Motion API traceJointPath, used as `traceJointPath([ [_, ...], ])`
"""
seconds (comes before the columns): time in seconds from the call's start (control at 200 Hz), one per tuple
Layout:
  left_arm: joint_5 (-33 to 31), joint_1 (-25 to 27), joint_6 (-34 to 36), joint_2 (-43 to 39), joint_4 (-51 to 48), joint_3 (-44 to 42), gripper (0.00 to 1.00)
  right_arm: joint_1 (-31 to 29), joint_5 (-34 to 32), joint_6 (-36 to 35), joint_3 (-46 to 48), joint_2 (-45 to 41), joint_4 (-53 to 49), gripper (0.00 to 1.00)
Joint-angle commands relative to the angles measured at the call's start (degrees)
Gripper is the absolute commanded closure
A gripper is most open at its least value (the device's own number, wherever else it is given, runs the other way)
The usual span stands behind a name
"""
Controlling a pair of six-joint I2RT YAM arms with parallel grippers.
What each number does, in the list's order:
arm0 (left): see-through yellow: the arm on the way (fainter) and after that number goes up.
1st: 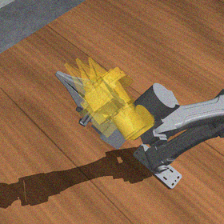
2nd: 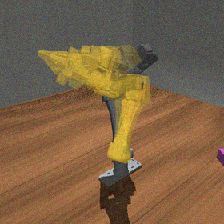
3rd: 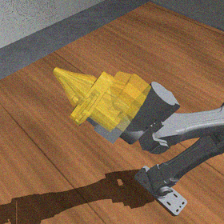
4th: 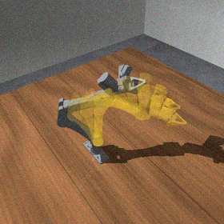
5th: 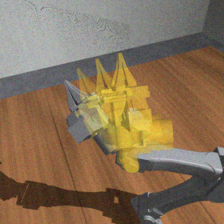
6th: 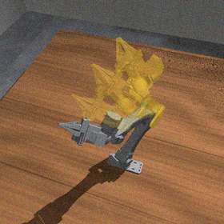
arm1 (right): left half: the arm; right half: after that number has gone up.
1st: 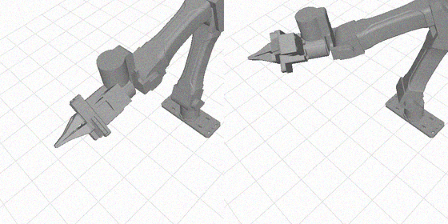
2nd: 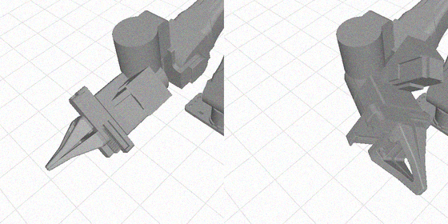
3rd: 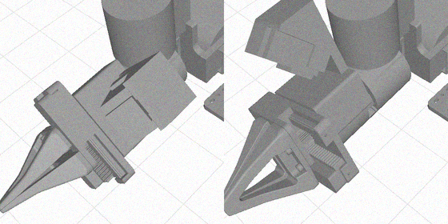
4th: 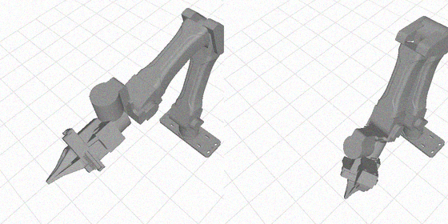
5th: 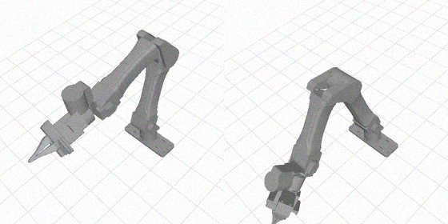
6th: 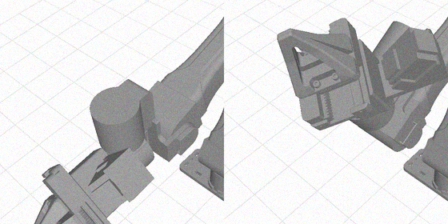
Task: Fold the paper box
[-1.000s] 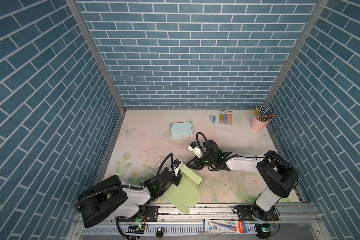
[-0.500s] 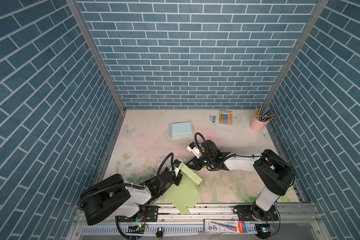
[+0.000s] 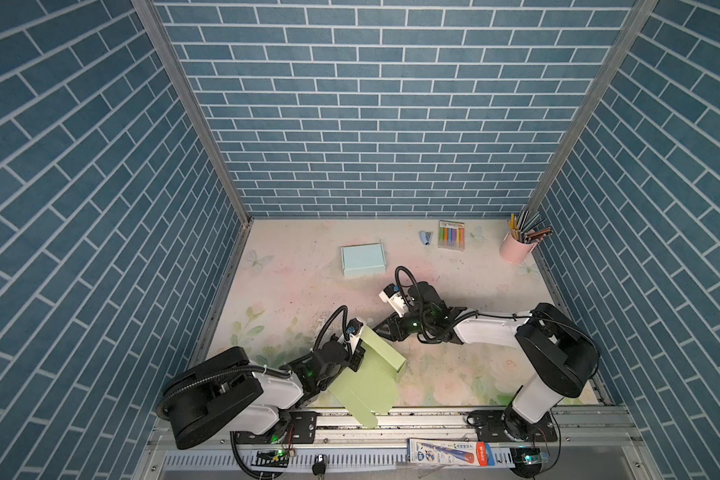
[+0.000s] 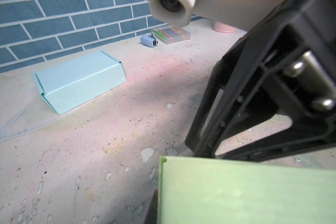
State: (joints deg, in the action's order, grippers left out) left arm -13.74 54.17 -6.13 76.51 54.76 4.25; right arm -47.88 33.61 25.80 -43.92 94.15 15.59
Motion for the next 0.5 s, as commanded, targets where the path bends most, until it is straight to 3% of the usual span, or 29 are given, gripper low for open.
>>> traceJointPath([
  [0.0,-0.9,-0.4,1.2,0.3,-1.0,0.9,0.91,0.1,-0.7,-2.3,-0.3,-5.0,-5.9,0.49],
  [0.155,-0.8,-0.3,1.5,1.2,-1.1,1.8,0.89,0.8,-6.7,-4.7,-1.0,-11.6,-13.6,0.35],
  [0.305,-0.4,-0.1,1.4,2.3,-1.0,2.7,0.86,0.1,-11.6,-6.0,-1.9,-17.6,-20.5,0.29],
  [0.495,-0.8,0.1,1.4,2.5,-2.1,3.4,0.81,-5.8,-18.2,-6.2,-4.6,-19.9,-26.7,0.25],
])
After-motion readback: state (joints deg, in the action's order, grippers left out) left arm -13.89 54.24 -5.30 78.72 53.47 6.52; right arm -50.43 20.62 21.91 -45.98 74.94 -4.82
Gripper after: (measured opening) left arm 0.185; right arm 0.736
